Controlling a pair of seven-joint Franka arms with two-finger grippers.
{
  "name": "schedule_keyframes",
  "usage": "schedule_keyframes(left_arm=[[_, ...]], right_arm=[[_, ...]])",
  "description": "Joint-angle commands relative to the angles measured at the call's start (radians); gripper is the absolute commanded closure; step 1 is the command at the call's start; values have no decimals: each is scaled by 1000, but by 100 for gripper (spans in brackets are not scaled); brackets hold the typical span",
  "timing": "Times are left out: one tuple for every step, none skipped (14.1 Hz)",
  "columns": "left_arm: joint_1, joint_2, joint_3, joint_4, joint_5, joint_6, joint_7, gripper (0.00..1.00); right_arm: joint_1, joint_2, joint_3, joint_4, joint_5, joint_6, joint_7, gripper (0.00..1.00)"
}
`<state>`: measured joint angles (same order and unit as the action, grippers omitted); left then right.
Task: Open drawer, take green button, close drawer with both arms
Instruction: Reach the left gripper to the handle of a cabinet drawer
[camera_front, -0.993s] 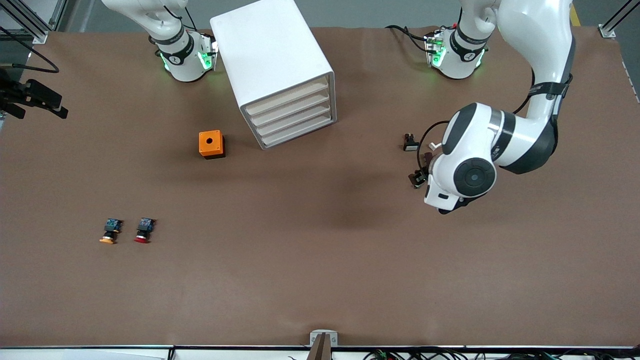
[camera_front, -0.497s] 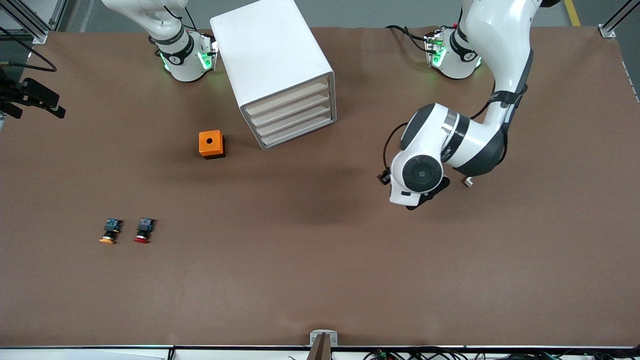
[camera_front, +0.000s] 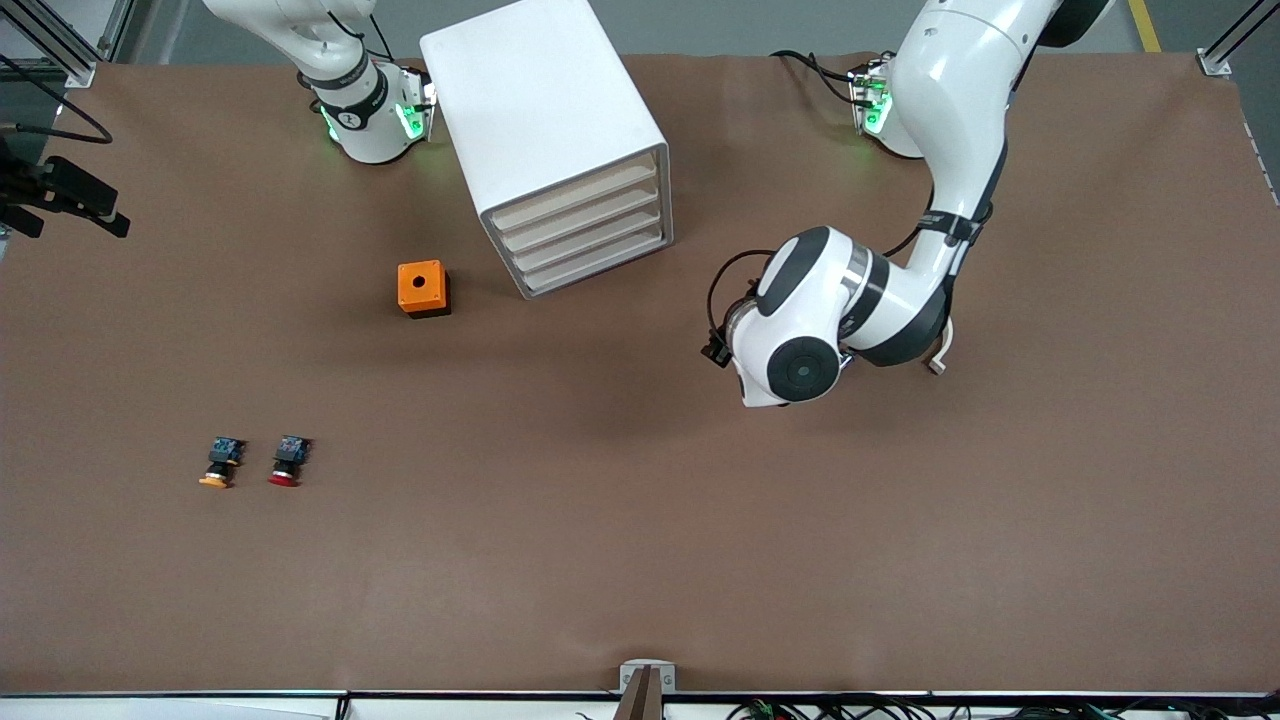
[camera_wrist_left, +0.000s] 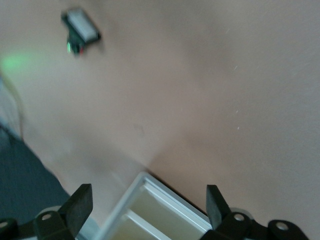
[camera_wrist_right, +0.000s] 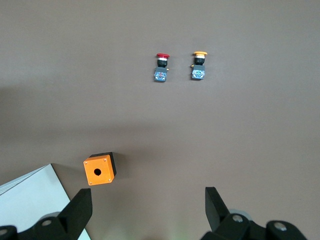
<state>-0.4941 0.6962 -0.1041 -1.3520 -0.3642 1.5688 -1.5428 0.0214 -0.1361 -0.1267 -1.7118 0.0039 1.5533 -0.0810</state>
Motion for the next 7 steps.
schedule_keyframes(left_arm=[[-6, 84, 0, 65, -94, -26, -188, 0], [-6, 100, 1, 65, -140, -26, -224, 0], [-6, 117, 1, 65, -191, -26, -268, 0], [-6, 132, 0, 65, -238, -26, -322, 0], [-4, 149, 0, 65, -286, -26, -357, 0], [-3, 167, 0, 65, -345, -26, -374, 0], [-3, 177, 1, 63, -401, -27, -385, 0]], right_arm=[[-23, 85, 13, 23, -15, 5, 6, 0], [-23, 152, 13, 32, -16, 2, -17, 0], [-32, 174, 13, 49, -12, 10, -67, 0], [-31, 177, 16, 67, -18, 11, -109, 0], [-31, 194, 16, 84, -18, 1, -121, 0], [-34, 202, 16, 84, -18, 1, -122, 0], [-38, 205, 16, 84, -15, 2, -123, 0]])
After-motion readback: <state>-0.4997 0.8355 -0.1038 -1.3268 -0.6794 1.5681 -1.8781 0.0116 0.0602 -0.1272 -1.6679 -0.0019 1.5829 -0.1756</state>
